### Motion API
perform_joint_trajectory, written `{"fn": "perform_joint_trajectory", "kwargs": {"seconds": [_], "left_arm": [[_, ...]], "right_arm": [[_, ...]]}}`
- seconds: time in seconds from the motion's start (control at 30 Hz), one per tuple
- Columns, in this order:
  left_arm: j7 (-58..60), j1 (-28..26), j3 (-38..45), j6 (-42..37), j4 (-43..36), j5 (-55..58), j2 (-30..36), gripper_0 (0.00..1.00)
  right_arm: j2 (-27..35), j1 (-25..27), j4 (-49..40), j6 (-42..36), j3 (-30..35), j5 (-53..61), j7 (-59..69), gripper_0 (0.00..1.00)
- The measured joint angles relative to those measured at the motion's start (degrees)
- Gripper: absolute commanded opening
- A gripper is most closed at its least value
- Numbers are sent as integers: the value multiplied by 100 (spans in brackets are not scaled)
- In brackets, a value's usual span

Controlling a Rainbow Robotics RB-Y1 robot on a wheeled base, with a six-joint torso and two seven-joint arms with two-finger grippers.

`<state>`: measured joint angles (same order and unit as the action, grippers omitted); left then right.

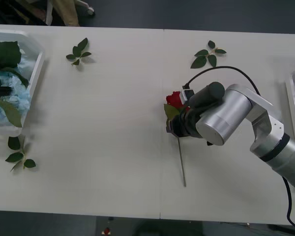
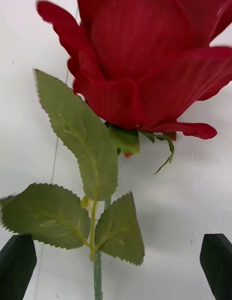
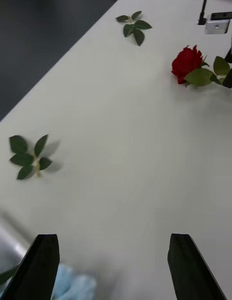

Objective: Put the red flowers into the right box and the blue flowers into the left box

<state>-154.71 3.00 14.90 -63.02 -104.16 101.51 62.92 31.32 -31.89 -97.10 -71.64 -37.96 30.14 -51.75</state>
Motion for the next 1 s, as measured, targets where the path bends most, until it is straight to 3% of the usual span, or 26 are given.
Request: {"fn": "perform_joint_trajectory", "kwargs": {"seconds": [0.17,0.37,0.5,0.7,0.73,0.77,0.8,1.0], "left_arm": [[256,154,-1259,842,-89,-968,-1660,65],[333,142,-1206,614,-52,-1613,-3375,65],[324,57,-1116,358,-51,-1506,-3933,65],[177,-115,-1115,15,-50,-1316,-4240,65],[177,-115,-1115,-113,-50,-1316,-4264,65],[177,-115,-1115,-238,-50,-1314,-4274,65],[177,-115,-1115,-343,-49,-1303,-4273,65],[177,-115,-1008,-1002,-48,-1112,-4271,65]], "right_arm": [[0,0,144,231,-130,-93,0,100],[0,1,233,384,-180,-91,-2,100],[0,1,386,738,-345,-91,-2,100],[0,1,490,822,-601,-132,-2,98],[0,1,493,871,-629,-171,-2,84],[0,1,493,899,-652,-204,-2,77],[0,1,493,902,-667,-219,-3,61],[0,1,494,894,-667,-220,-5,18]]}}
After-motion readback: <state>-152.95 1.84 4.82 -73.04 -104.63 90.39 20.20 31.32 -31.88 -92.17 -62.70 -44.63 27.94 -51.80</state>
